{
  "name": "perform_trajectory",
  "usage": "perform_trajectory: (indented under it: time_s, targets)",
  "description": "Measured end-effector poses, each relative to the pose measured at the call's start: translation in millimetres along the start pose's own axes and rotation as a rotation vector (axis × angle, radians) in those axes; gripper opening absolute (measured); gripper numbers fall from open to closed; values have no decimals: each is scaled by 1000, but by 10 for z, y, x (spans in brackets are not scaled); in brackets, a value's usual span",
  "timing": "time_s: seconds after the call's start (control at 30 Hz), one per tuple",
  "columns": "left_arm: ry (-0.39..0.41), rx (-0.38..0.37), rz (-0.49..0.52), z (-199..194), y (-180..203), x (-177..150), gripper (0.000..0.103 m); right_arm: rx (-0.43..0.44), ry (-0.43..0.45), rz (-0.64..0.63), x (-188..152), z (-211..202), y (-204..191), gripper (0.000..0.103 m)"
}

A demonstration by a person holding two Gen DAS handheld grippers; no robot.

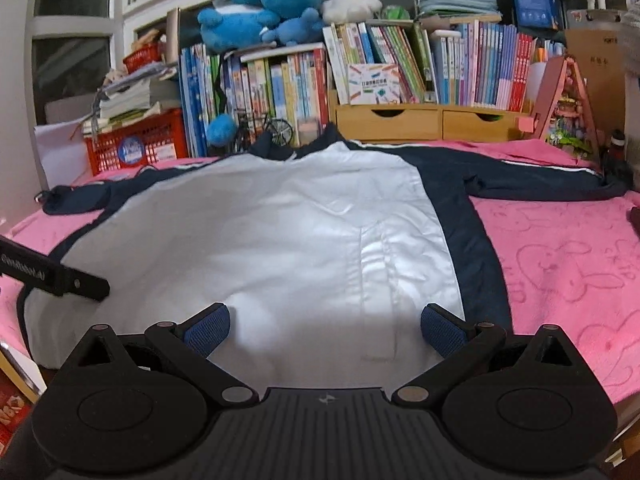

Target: Fold clothes

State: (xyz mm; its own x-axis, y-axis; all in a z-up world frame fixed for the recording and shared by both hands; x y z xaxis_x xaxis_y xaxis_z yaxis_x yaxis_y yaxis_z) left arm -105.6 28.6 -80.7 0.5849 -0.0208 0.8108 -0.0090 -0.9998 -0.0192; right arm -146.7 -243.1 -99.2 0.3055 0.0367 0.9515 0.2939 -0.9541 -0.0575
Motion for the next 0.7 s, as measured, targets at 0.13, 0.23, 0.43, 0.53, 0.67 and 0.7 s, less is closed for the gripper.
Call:
perform_trajectory:
  time_s: [0.13,0.23,0.43,0.53,0.67,0.7]
  targets:
    - [17,5,-4,-17,12,-31,103,-12,3,-39,-58,27,-70,103]
    - [34,9,-7,-38,15,-57,103,-17,18,-46,-91,24,-85,103]
    - [45,6,-4,-82,19,-92,103,-18,21,-45,-80,16,-52,103]
    - [39,12,-4,-100,29,-98,103,-24,14,-44,-68,6,-57,103]
    - [22,6,-1,-123,38,-49,103,-57,14,-12,-7,-81,32,103]
    - [25,-3,-1,-128,40,-22,103,-75,31,-1,34,-114,88,103]
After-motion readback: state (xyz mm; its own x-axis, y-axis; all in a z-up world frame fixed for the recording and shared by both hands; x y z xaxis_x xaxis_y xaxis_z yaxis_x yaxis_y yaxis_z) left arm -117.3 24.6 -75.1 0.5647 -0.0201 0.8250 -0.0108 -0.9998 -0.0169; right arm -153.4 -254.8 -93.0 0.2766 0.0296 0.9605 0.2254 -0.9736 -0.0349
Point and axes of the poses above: each gripper's, at about its wrist camera, not at the fingertips, and z roughly the way its jaws point, y to its right, x to its top, the point moved 2 cm from there along z, roughly the way its jaws point, and after that the axes turned 12 degrees about y, right-handed, at the moved point
